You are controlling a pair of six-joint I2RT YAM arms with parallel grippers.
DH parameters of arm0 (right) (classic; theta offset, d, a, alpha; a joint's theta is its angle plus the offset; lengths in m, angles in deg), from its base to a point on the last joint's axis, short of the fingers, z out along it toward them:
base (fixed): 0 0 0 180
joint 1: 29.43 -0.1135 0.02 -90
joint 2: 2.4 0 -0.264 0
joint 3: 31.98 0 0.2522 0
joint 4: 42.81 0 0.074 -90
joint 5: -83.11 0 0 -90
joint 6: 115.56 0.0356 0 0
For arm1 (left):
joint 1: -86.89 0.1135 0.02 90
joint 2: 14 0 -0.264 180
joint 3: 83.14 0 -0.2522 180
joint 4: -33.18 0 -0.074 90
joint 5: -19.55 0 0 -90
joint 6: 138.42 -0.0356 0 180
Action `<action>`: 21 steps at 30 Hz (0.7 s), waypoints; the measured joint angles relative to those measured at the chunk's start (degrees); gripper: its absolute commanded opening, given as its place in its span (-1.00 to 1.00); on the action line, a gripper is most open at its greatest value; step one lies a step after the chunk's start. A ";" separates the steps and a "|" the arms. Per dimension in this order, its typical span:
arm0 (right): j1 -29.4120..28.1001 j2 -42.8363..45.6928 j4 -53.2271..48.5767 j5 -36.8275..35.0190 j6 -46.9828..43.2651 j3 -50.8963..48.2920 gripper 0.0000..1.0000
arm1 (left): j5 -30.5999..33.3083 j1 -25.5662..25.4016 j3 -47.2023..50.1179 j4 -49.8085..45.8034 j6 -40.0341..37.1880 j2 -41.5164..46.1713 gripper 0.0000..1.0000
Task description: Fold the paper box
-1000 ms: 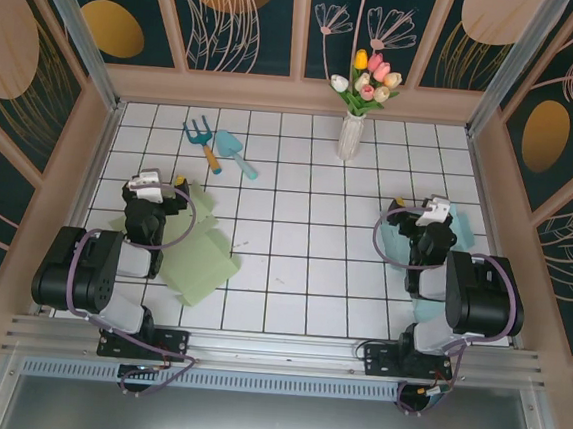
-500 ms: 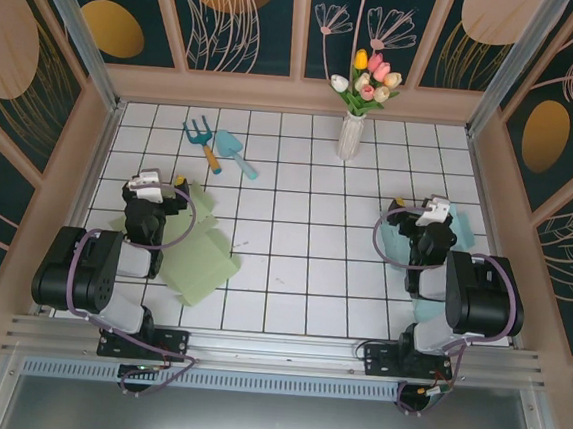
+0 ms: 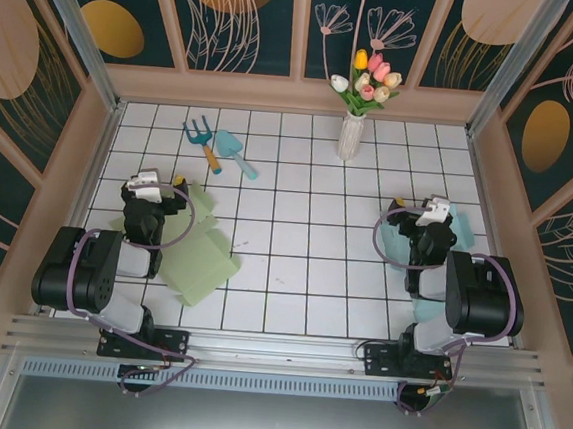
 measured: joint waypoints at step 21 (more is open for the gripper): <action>-6.10 13.62 -59.78 -20.02 24.81 30.08 0.98 | 8.26 -2.05 -5.68 -31.74 24.09 33.53 0.98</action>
